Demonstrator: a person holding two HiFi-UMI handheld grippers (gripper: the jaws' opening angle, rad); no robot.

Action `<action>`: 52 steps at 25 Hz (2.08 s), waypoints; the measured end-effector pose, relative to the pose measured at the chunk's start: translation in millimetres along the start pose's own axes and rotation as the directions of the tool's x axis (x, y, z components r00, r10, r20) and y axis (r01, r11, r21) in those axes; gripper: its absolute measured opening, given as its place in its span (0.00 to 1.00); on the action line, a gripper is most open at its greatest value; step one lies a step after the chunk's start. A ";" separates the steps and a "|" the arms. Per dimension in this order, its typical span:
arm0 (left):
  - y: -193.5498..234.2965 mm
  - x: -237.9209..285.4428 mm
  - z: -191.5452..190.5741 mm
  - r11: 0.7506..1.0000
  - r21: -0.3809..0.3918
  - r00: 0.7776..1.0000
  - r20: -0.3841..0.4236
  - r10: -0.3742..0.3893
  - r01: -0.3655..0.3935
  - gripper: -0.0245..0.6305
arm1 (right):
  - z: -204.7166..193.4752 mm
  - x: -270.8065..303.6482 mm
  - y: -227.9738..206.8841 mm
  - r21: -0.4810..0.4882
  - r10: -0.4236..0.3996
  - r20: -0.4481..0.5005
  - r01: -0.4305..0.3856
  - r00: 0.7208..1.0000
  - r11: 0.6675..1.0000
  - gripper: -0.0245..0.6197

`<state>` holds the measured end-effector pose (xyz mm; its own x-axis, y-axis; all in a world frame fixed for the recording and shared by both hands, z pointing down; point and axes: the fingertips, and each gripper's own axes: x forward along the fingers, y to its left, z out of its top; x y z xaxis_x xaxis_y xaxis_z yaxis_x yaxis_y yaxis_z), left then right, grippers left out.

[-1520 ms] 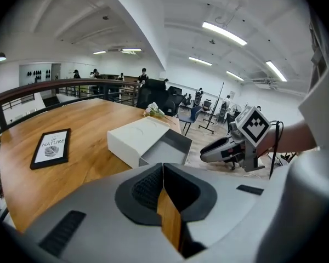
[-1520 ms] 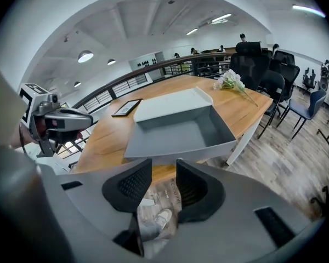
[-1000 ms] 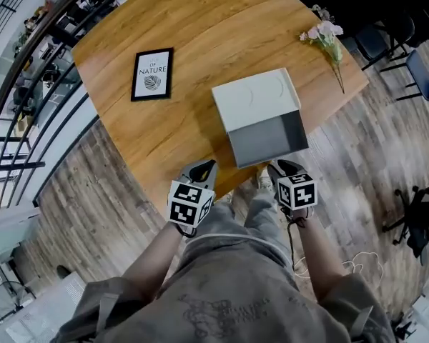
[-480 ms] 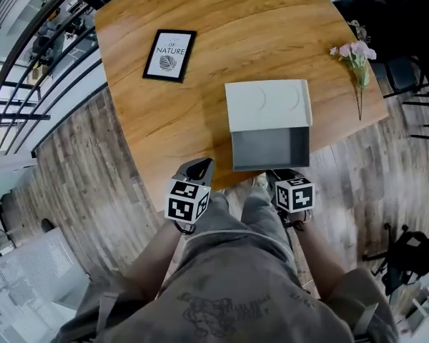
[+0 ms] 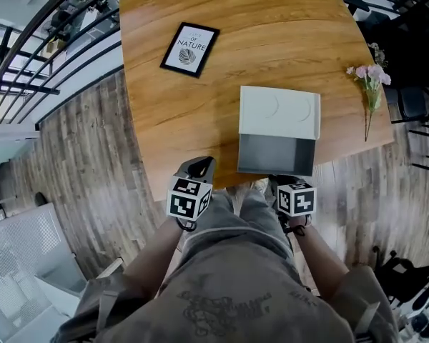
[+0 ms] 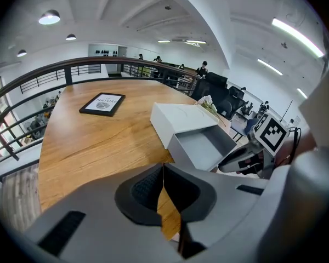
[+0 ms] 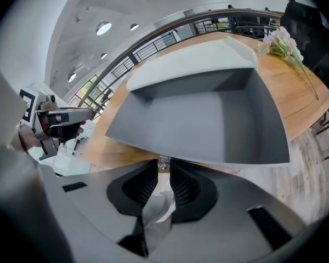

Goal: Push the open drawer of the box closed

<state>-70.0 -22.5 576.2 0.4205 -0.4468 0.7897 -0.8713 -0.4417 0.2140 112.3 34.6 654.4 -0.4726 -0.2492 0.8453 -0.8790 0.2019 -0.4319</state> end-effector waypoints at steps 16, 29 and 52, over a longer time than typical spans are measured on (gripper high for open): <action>11.6 -3.2 25.0 1.000 0.017 0.999 0.041 -0.005 0.004 0.07 | 51.5 6.6 -9.0 0.012 -0.024 0.049 0.024 0.999 1.000 0.17; 20.7 -0.9 41.6 1.000 0.003 0.999 0.054 0.006 -0.006 0.07 | 105.5 17.9 -28.4 0.060 -0.048 0.121 0.041 0.991 0.997 0.17; 18.0 -58.7 128.0 0.961 0.247 0.968 0.243 0.062 -0.123 0.07 | 181.7 -84.6 48.2 -0.097 0.132 0.334 -0.106 0.933 0.990 0.17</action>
<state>-78.0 -103.8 460.1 0.4147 -0.6488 0.6380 -0.8267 -0.5616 -0.0338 98.5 -106.7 505.0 -0.5784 -0.5225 0.6265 -0.8139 0.3178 -0.4864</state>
